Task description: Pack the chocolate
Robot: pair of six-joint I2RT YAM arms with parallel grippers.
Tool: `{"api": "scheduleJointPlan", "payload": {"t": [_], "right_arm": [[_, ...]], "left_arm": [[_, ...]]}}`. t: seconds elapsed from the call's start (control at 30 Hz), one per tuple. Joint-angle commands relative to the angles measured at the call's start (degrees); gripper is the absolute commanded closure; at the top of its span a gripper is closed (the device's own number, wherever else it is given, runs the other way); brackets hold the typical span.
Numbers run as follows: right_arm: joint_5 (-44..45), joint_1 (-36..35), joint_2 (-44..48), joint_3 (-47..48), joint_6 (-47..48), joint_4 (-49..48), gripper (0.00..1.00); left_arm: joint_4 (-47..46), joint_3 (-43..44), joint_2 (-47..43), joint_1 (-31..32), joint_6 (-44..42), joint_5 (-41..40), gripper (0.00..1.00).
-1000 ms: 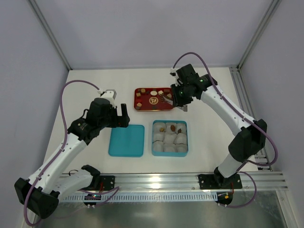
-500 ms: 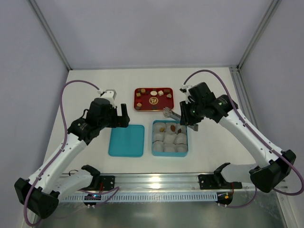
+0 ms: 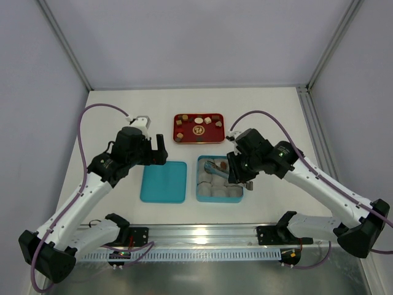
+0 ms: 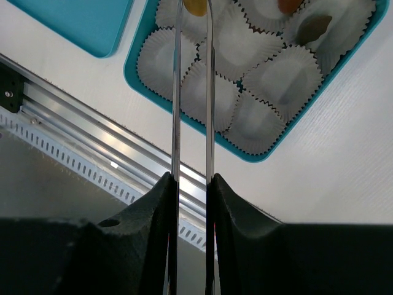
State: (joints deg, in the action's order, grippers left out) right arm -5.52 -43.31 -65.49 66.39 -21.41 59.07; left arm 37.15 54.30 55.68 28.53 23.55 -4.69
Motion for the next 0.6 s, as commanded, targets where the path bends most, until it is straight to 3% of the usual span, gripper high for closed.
{"api": "scheduleJointPlan", "payload": {"t": [0.0, 0.57], "right_arm": [[0.77, -1.86, 0.98, -1.35, -2.85, -2.73, 0.68], [1.13, -4.42, -0.69, -3.99, -4.08, -5.54, 0.64]], "left_arm": [[-0.41, 2.03, -0.13, 0.03, -0.52, -0.06, 0.0], [-0.41, 2.12, 0.04, 0.03, -0.52, -0.23, 0.0]]}}
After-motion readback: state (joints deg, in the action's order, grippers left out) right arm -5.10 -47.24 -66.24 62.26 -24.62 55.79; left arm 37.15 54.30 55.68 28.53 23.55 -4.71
